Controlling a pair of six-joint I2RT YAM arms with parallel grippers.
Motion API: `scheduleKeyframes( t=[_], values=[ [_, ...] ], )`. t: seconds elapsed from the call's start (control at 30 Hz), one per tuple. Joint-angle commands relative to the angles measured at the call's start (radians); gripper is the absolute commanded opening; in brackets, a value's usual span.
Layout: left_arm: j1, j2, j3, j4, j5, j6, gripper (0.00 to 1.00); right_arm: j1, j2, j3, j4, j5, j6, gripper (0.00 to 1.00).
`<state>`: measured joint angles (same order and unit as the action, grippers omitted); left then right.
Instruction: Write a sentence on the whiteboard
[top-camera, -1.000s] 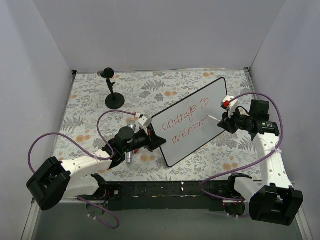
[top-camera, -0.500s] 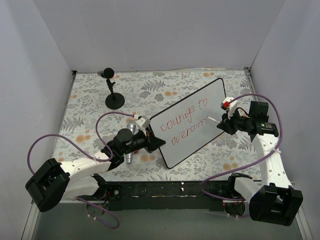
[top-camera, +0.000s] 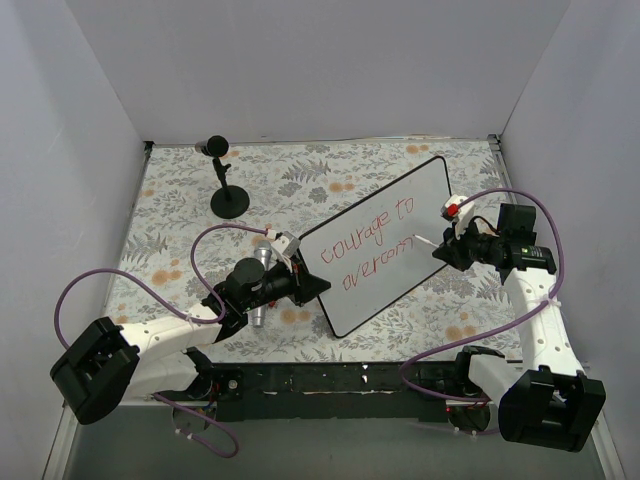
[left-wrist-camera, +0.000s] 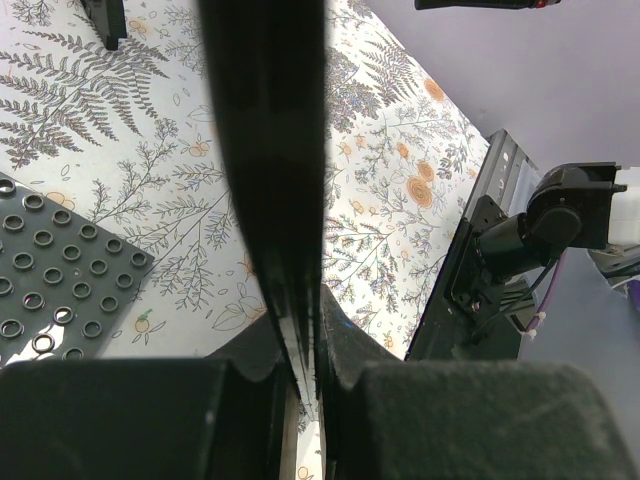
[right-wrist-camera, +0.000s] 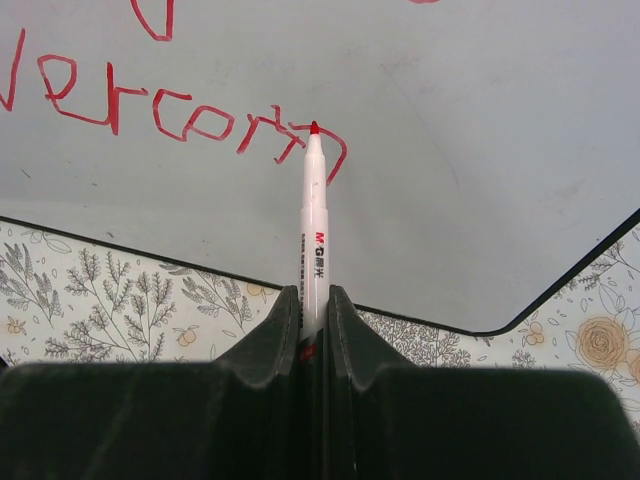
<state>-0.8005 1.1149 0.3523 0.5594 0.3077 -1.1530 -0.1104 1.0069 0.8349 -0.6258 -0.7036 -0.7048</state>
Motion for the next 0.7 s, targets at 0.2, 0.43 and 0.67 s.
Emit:
scheduleKeyframes(
  t=[0.2,0.43,0.67],
  values=[
    [-0.005,-0.013,-0.032,-0.030,0.018,0.070,0.00,-0.003,-0.022,-0.007,0.020,-0.019,0.011,0.01],
    [-0.005,-0.012,-0.030,-0.030,0.018,0.069,0.00,-0.003,-0.027,-0.011,0.020,-0.016,0.010,0.01],
    [-0.005,-0.018,-0.032,-0.030,0.019,0.068,0.00,-0.005,-0.027,-0.010,0.018,-0.017,0.010,0.01]
  ],
)
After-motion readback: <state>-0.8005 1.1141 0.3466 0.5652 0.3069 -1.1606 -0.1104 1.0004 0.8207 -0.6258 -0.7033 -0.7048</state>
